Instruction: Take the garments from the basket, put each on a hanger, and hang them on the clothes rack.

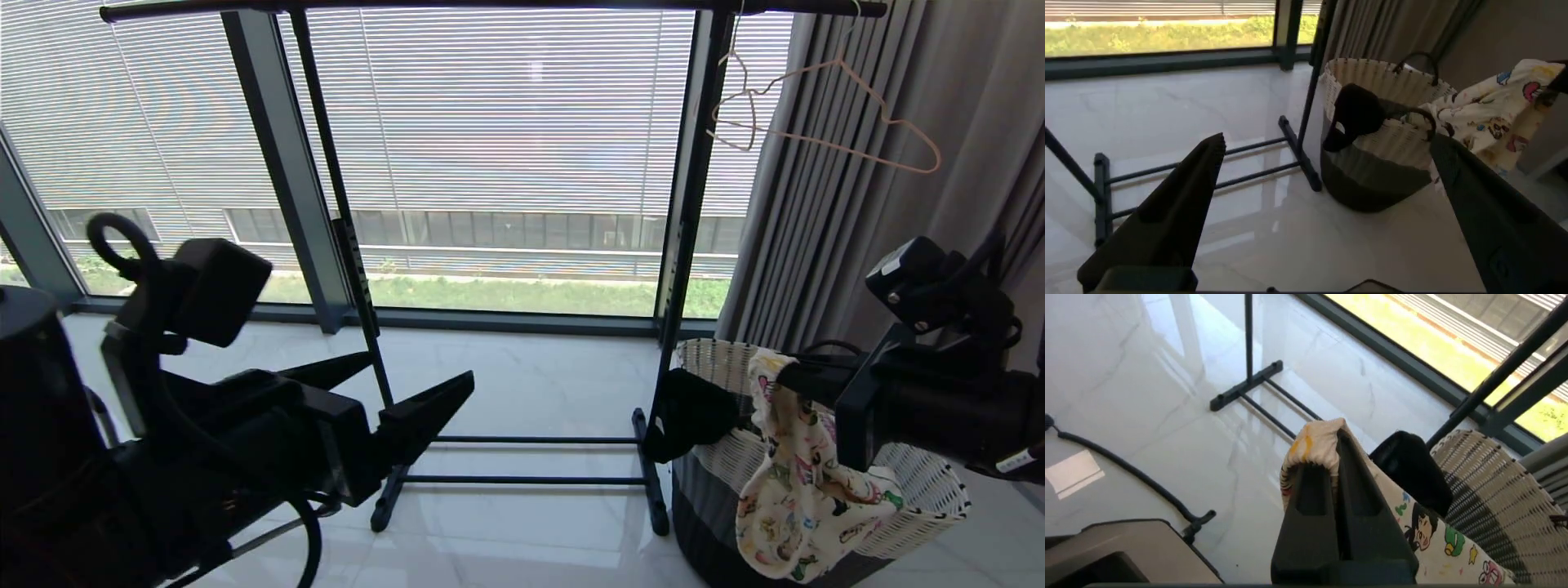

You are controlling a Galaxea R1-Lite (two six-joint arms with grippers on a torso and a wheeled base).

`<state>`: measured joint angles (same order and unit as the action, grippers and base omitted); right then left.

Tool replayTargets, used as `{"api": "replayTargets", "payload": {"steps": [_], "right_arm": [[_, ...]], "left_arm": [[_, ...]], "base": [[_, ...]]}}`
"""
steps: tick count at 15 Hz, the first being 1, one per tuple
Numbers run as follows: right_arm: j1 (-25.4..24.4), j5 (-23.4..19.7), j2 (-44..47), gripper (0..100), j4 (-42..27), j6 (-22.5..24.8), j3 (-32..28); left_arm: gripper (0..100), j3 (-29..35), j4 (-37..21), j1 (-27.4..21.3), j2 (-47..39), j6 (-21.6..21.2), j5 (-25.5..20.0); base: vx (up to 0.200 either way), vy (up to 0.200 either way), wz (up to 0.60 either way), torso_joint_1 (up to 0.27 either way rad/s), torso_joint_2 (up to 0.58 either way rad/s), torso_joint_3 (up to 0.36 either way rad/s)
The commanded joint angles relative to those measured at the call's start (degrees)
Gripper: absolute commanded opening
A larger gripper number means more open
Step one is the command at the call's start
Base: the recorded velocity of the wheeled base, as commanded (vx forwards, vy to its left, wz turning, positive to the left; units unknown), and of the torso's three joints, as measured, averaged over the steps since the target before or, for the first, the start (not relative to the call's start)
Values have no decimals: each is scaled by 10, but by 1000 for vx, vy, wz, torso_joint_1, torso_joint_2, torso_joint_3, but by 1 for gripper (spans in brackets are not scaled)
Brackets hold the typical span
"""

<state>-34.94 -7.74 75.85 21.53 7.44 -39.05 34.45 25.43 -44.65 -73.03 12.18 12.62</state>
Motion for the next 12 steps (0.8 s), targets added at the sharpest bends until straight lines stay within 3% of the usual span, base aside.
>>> {"api": "replayTargets", "payload": {"steps": [1, 3, 7, 10, 12], "right_arm": [[0, -7, 0, 0, 4, 0, -4], [-1, -20, 1, 0, 4, 0, -20], [-6, -27, -4, 0, 4, 0, -33], [-8, -28, -6, 0, 2, 1, -33], [-15, -28, -6, 0, 2, 1, -33]], "left_arm": [[100, 29, 44, -121, -182, 64, 54], [100, 58, 46, -156, -254, 94, 53], [100, 161, 73, -161, -395, 101, 50], [100, 206, 77, -162, -451, 101, -4], [100, 230, 107, -148, -491, 101, -12]], "base": [[0, 0, 0, 0, 0, 0], [0, 0, 0, 0, 0, 0], [0, 0, 0, 0, 0, 0], [0, 0, 0, 0, 0, 0], [0, 0, 0, 0, 0, 0]]}}
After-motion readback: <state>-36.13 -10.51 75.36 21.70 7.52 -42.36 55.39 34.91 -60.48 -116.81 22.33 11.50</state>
